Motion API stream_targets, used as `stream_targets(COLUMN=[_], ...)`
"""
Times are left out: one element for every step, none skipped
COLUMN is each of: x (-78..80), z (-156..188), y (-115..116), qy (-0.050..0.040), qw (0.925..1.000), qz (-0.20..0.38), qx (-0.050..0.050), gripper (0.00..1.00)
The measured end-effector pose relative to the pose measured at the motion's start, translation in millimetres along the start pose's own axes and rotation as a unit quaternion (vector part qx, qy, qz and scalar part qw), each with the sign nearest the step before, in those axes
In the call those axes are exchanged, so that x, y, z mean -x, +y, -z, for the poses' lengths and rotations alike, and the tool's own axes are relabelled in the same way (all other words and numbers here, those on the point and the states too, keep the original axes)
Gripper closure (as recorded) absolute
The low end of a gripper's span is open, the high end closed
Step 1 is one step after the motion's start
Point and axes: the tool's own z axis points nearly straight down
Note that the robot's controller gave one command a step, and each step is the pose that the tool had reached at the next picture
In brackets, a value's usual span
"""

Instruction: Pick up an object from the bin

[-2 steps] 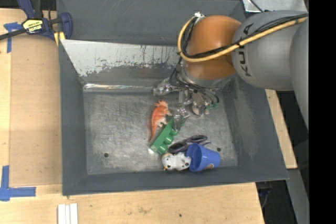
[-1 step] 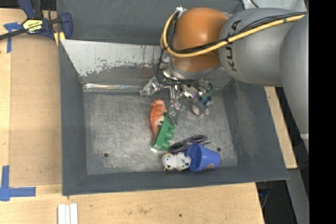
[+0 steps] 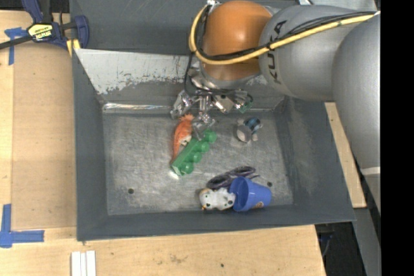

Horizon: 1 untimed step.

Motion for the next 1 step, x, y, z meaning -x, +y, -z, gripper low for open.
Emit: stream_targets(x=[-1.8], z=[-0.2], y=[0.1], qy=[-0.0020], qw=[1.0000], qz=[-0.001], qx=[0.000], gripper=[1.00])
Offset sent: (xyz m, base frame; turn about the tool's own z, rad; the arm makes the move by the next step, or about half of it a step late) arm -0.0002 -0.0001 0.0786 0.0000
